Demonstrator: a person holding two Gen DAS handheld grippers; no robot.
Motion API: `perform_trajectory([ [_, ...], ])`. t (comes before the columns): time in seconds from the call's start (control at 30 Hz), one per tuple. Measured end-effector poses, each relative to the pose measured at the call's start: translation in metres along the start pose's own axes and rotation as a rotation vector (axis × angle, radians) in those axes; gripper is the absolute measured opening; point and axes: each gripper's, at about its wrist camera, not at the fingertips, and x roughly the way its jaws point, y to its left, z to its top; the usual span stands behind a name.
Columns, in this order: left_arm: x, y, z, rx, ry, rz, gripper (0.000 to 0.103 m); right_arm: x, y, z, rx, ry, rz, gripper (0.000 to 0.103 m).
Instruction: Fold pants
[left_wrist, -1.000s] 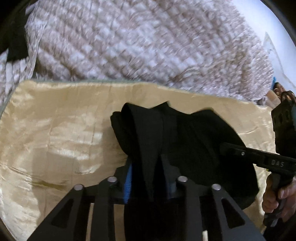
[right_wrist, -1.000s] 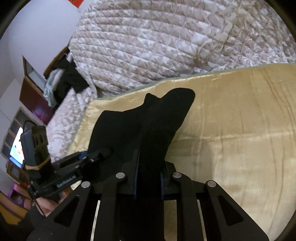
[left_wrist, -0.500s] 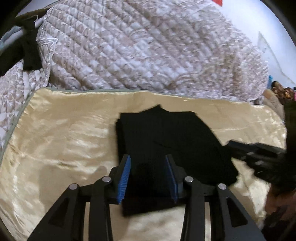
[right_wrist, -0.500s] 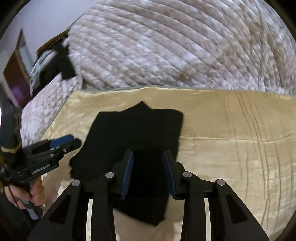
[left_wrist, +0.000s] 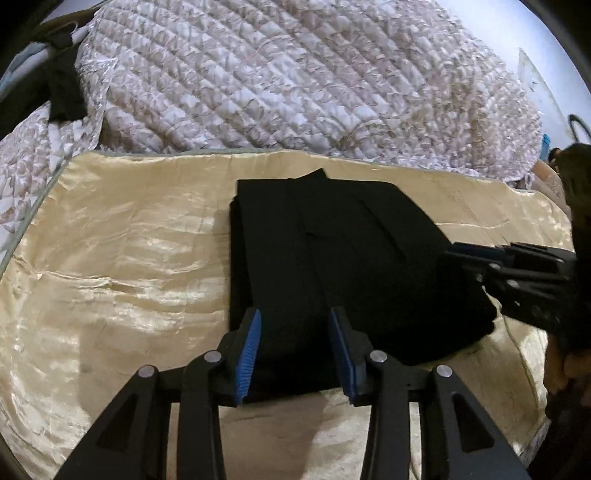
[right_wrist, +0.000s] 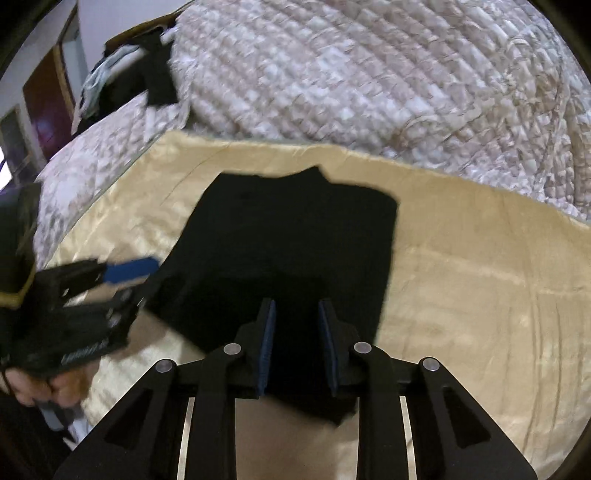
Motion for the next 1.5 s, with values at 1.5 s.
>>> perform_trajectory([
  [1.5, 0.011, -0.009, 0.031, 0.042, -0.023, 0.12, 0.042, 0.015, -0.018, 0.021, 0.08, -0.03, -0.016, 0.042],
])
